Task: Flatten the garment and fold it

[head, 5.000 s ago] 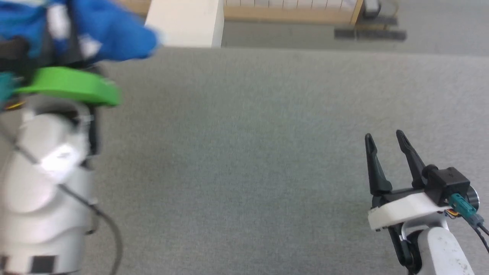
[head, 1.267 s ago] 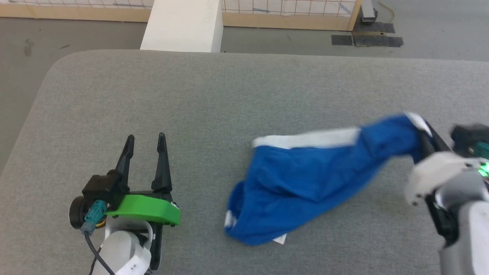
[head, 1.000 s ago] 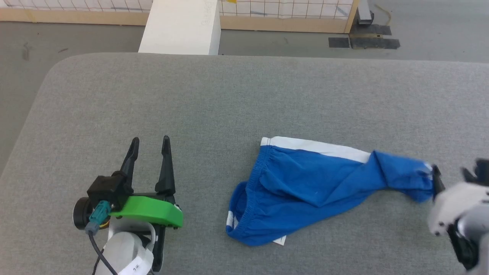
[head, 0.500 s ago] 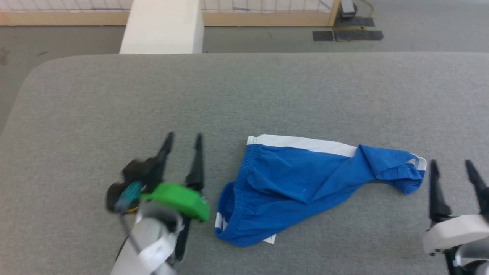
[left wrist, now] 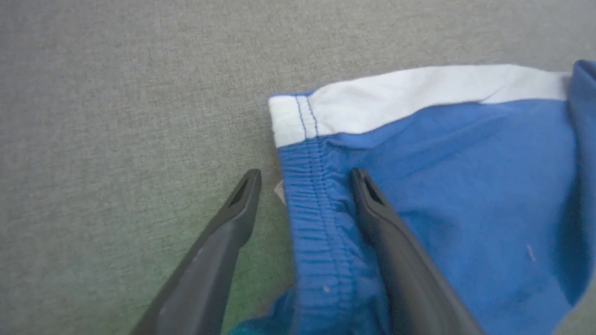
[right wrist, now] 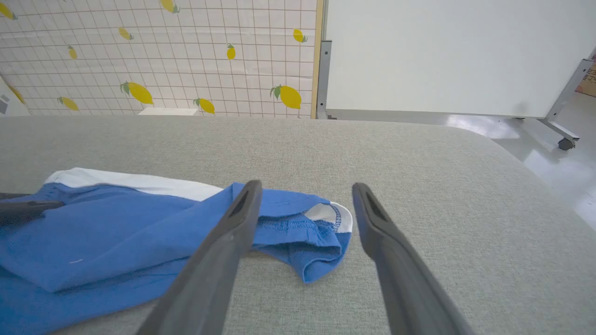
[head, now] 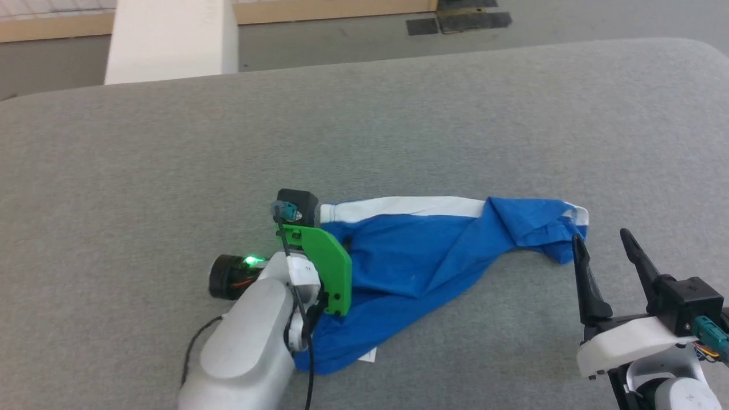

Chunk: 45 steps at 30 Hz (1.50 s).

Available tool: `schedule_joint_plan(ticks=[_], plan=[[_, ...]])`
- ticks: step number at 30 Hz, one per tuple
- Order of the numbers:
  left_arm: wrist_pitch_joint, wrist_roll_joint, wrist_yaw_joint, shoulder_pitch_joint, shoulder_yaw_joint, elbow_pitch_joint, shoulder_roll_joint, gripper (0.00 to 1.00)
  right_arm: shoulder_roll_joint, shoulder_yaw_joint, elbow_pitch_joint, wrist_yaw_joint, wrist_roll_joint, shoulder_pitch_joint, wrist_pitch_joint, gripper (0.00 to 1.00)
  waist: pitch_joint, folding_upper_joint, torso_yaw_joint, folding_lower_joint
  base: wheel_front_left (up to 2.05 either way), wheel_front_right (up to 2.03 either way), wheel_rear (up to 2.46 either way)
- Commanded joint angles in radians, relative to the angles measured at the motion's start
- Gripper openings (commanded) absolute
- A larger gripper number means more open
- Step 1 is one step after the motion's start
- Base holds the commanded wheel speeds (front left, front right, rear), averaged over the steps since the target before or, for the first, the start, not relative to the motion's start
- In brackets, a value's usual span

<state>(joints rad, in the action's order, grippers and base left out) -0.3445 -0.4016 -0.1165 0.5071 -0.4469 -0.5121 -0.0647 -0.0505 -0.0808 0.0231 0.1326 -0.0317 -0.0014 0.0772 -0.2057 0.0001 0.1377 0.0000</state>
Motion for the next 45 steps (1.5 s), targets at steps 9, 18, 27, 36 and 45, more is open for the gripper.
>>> schedule_joint_plan(ticks=[9, 18, 27, 36, 45], plan=[[-0.010, -0.028, -0.038, -0.016, 0.040, 0.068, -0.038, 0.00, 0.000, 0.010, -0.007, -0.002, -0.022, -0.026, 0.015, 1.00, -0.012, -0.0001, -0.012, 0.0000, 0.00, 0.00, 0.00], [0.132, -0.074, -0.082, -0.146, 0.154, 0.200, -0.106, 1.00, 0.000, 0.077, 0.000, -0.002, -0.014, -0.049, -0.044, 1.00, -0.017, -0.0001, -0.092, 0.0000, 0.00, 0.00, 0.00], [0.300, -0.094, -0.034, -0.204, 0.168, 0.285, -0.091, 1.00, -0.013, 0.190, -0.072, -0.002, 0.007, -0.197, -0.198, 1.00, -0.039, -0.0001, -0.158, 0.0000, 0.00, 0.00, 0.00], [0.558, -0.048, -0.027, -0.190, 0.188, 0.267, -0.066, 1.00, -0.010, 0.207, -0.229, -0.002, -0.048, -0.357, -0.460, 1.00, -0.073, -0.0001, -0.214, 0.0000, 0.00, 0.00, 0.00], [0.596, -0.043, -0.011, -0.178, 0.194, 0.231, -0.048, 1.00, -0.003, 0.198, -0.269, -0.002, -0.053, -0.395, -0.481, 0.33, -0.090, -0.0001, -0.239, 0.0000, 0.00, 0.00, 0.00]])
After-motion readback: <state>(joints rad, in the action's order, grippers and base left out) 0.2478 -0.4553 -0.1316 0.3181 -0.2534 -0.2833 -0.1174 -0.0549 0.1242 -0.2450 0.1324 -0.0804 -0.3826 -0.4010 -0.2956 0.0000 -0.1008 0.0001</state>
